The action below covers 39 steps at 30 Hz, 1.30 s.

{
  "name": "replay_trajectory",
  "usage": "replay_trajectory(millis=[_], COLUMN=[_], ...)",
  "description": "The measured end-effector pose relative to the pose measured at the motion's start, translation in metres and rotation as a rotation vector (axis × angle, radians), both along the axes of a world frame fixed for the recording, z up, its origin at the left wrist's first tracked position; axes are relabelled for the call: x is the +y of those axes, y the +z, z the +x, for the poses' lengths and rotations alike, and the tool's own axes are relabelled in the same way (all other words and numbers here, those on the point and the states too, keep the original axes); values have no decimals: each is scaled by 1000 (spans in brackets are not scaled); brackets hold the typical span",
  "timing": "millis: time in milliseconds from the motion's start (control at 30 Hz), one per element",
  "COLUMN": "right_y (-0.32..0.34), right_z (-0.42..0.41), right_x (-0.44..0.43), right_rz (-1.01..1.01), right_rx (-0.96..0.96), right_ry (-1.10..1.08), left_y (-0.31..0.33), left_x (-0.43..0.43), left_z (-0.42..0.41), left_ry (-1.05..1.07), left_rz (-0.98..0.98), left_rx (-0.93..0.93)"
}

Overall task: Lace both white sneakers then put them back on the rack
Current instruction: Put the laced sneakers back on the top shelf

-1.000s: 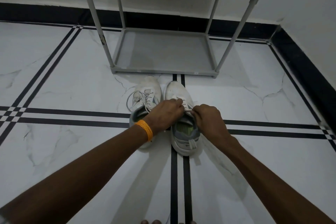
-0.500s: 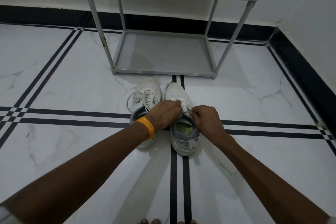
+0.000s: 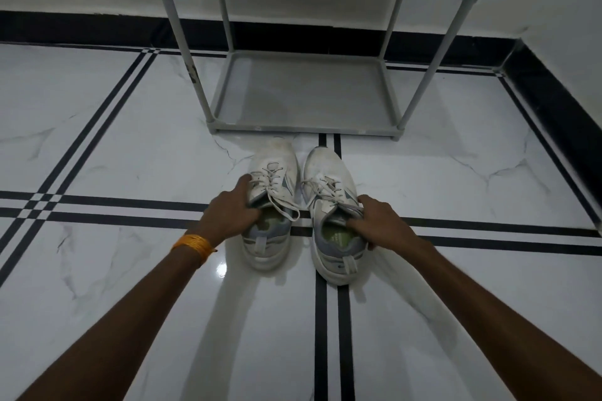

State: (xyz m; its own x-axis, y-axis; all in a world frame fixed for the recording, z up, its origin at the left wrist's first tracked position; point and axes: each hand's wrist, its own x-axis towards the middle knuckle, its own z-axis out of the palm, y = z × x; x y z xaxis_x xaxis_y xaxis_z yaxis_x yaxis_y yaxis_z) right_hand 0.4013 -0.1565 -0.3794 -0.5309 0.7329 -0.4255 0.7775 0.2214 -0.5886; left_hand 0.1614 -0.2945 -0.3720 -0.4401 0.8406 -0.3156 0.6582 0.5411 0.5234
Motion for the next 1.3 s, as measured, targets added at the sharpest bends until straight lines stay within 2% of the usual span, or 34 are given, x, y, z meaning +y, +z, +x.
replay_trajectory(millis=[267,367,500,667,1033,1167,1300], right_y=[-25,-18,15,92,322,401,453], right_z=[-17,-15,-9,-5,9,5,-18], right_x=[3,-2,-1,0,-9,14,56], right_rz=[270,286,260,252,211,217,253], right_rx=[79,122,119,154,170,154,178], right_ry=[19,32,20,21,-56,-87,-87], left_y=[-23,-19,16,90,312,392,449], left_x=[20,22,20,15,11,34,80], left_z=[4,4,9,13,27,26,6], left_ry=[23,4,-19,-10,-40,-29,-29], left_rz=[223,219,209,214,202,201,215], left_rx=[-67,-36,-84,-105,-188,-187,-168])
